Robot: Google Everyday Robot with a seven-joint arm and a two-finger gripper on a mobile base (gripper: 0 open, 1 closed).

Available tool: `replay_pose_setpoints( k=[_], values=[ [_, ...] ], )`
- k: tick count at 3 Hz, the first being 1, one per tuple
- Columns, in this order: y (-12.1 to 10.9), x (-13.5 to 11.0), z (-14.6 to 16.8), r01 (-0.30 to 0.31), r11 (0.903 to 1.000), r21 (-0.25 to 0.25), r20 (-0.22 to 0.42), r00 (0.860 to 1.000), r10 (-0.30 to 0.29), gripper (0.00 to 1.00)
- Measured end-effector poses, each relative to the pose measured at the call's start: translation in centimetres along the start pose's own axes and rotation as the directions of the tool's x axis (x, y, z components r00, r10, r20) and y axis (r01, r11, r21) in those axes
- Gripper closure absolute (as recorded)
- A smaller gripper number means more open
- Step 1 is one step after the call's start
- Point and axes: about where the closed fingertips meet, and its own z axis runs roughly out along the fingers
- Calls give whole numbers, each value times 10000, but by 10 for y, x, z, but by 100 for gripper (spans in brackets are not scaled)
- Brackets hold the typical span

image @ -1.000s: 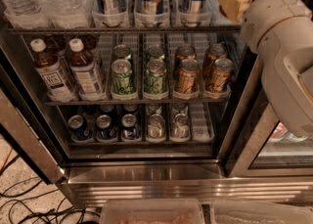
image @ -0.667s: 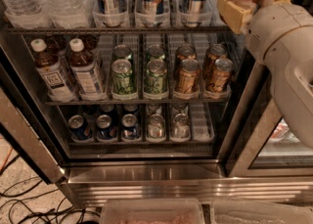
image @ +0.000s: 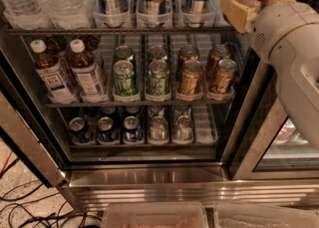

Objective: Pick coke can from top shelf of fridge

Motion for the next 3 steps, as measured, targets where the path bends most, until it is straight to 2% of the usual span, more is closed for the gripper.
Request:
replay_pose_setpoints(
  k=[1,2,3],
  values=[
    [37,-5,10,765,9936,-826,26,9971,-765,100],
    [43,-15,9,1374,9848,-1061,124,9905,-1369,100],
    [43,-15,9,1374,9848,-1063,124,9905,-1369,100]
  ],
)
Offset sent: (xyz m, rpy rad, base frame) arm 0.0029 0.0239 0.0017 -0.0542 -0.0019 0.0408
